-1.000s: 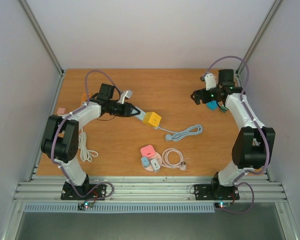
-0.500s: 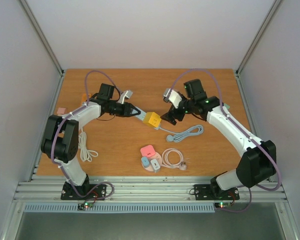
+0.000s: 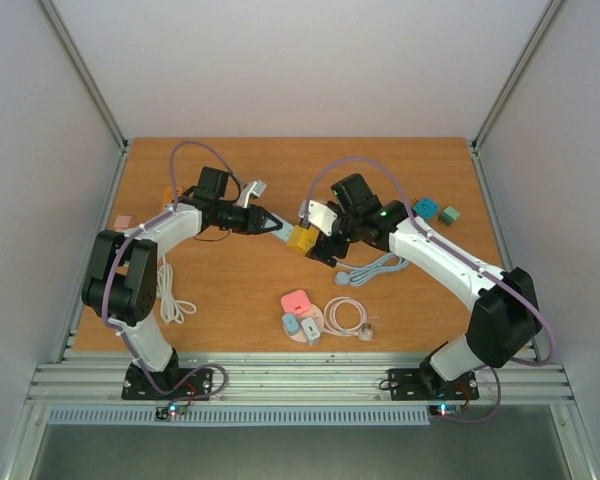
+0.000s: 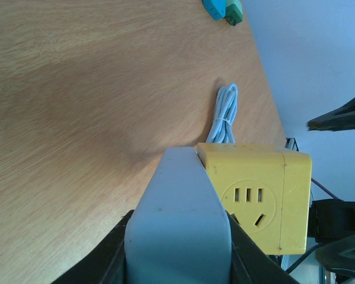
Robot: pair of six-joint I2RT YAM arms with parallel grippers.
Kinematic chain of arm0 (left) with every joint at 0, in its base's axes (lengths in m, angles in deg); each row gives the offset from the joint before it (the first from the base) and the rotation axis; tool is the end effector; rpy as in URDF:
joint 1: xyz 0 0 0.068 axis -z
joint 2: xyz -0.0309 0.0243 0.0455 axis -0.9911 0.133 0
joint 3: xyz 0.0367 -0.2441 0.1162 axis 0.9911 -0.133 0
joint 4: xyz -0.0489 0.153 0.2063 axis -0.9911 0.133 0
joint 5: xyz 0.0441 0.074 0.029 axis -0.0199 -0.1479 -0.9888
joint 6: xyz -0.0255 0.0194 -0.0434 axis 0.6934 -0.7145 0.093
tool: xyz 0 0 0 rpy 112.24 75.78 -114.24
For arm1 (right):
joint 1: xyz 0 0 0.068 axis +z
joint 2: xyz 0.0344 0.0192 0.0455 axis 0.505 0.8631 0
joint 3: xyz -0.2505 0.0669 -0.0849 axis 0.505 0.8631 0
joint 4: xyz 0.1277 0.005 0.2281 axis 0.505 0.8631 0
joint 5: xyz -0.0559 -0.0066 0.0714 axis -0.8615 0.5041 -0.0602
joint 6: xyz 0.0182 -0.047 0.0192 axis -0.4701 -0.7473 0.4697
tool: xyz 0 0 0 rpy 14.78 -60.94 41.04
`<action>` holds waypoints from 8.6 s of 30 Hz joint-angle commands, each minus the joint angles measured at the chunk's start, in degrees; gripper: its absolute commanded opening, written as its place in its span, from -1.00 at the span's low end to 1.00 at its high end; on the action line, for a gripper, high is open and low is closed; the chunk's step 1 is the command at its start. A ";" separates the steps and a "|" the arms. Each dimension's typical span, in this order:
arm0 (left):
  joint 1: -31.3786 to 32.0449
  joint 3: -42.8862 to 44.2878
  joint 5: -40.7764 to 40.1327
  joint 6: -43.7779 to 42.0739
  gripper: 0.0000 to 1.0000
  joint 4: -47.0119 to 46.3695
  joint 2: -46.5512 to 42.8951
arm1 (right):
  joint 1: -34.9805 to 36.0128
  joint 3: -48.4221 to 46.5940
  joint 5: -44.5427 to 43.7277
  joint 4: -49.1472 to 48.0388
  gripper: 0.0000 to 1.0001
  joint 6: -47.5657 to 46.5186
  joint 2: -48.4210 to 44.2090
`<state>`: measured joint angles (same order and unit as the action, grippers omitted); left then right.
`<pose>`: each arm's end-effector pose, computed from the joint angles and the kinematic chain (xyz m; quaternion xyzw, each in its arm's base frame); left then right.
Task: Pull the plug off the socket
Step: Place the plug at the center of the board, then remove the plug from the socket.
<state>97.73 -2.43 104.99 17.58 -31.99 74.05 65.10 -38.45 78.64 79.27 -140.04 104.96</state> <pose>0.3378 -0.1226 0.2044 0.1740 0.8411 -0.4805 0.1774 0.2575 0.1914 0.2836 -0.7313 0.5867 0.0584 0.3429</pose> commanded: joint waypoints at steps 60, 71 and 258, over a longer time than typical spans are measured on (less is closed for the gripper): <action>0.60 0.74 5.06 0.04 -0.99 -3.07 -1.37 | 4.08 -0.12 -7.12 -4.16 -0.82 8.12 4.70; 0.61 0.60 3.80 -0.13 -0.99 -3.24 -1.46 | 4.06 0.62 -7.56 -3.82 -0.97 6.50 4.49; 2.00 1.45 -6.48 -6.14 -0.99 1.49 -3.58 | 6.06 1.38 -23.34 -7.92 -0.98 4.65 2.40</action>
<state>100.05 -1.65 101.09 14.00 -32.69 71.62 71.33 -36.04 60.02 72.93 -134.65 109.13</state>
